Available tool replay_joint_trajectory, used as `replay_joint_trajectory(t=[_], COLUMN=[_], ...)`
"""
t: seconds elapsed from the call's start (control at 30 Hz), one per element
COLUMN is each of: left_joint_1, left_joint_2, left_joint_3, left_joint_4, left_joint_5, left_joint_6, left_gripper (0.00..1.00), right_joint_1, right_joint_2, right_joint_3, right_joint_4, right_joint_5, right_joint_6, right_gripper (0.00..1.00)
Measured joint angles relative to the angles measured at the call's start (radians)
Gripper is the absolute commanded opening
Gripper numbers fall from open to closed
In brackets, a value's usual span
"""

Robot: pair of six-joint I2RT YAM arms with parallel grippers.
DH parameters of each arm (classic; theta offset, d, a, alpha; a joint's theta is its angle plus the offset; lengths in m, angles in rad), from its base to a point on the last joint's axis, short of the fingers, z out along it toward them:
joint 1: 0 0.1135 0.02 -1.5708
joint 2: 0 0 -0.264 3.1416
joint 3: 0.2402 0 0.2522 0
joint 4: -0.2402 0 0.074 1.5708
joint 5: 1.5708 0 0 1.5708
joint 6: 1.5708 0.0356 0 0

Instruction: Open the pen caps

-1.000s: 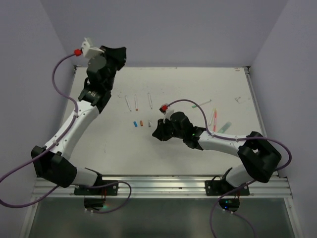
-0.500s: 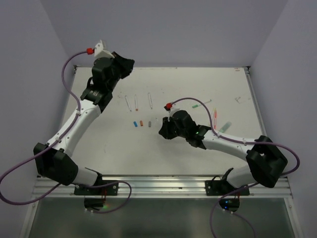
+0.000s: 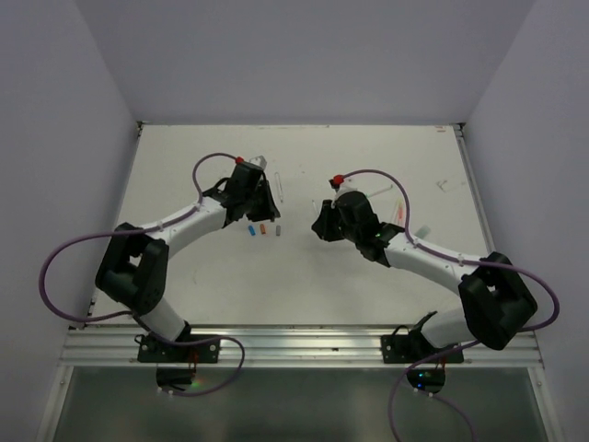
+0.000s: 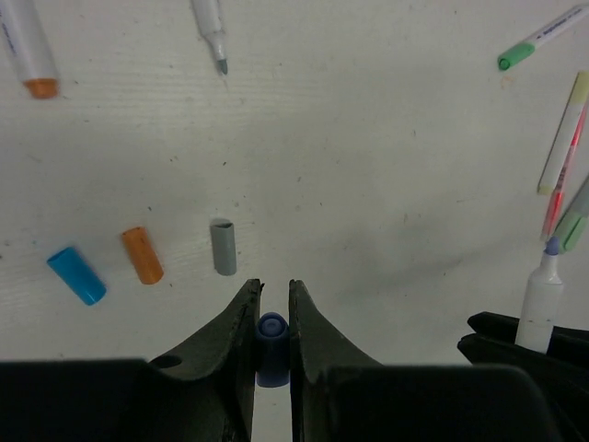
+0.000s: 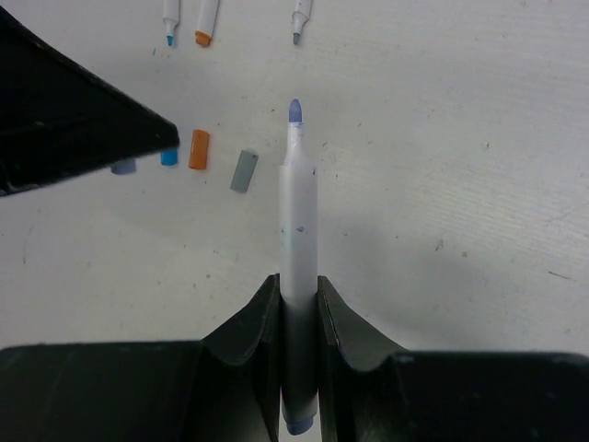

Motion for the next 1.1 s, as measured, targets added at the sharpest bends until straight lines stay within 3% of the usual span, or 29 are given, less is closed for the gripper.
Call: replay_joint_trajectory(t=[0.13, 0.57, 1.1], left_joint_1=[-0.047, -0.047, -0.047], left_joint_2=[0.066, 0.182, 0.22], left_joint_3=[0.0, 0.005, 0.005], left_joint_4=[0.007, 0.034, 0.045], left_joint_5=[-0.014, -0.097, -0.155], left_joint_6=[0.003, 0.03, 0.053], left_gripper=[0.03, 0.14, 0.27], right_joint_1=[-0.005, -0.008, -0.013], right_joint_2=[0.003, 0.014, 0.048], right_joint_3=[0.0, 0.0, 0.0], right_joint_4=[0.0, 0.0, 0.002], right_joint_5=[-0.008, -0.009, -0.035], right_joint_6=[0.007, 0.011, 0.018], right_gripper=[0.0, 0.0, 0.0])
